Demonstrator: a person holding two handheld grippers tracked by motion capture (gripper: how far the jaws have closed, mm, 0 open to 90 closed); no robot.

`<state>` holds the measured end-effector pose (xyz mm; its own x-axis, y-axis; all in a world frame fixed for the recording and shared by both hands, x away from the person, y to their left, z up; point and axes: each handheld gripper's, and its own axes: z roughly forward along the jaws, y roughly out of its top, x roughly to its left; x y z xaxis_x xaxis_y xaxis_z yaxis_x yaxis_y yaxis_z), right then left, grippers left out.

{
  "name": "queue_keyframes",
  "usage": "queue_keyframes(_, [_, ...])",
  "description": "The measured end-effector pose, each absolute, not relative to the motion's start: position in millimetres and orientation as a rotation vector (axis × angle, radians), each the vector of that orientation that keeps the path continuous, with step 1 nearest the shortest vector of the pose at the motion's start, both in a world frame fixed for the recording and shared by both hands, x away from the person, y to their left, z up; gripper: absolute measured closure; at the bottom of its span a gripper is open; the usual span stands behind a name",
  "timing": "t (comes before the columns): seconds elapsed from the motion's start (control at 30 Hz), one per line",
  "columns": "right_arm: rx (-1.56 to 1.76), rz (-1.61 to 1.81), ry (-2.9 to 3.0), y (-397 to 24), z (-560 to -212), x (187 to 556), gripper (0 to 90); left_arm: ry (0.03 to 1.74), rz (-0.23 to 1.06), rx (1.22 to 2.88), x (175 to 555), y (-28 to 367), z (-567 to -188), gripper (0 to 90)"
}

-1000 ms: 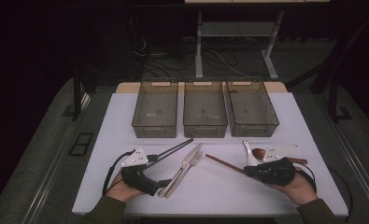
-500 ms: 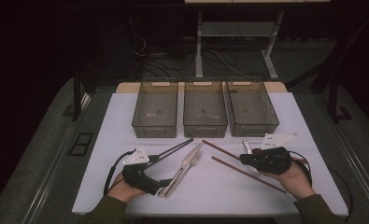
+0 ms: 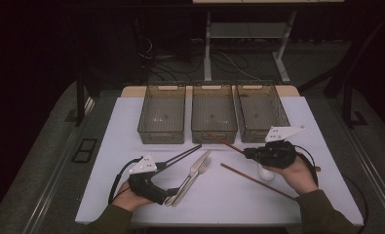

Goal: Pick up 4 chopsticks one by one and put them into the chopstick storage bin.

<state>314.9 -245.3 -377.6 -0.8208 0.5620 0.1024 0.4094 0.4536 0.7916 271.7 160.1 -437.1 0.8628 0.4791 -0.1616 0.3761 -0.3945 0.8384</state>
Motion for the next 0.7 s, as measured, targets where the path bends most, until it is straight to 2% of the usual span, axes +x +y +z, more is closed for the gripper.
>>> queue_keyframes(0.7, [0.855, 1.290, 2.509, -185.8, -357.8, 361.1, 84.8, 0.621, 0.154, 2.016, 271.0, 160.9, -436.6, 0.0])
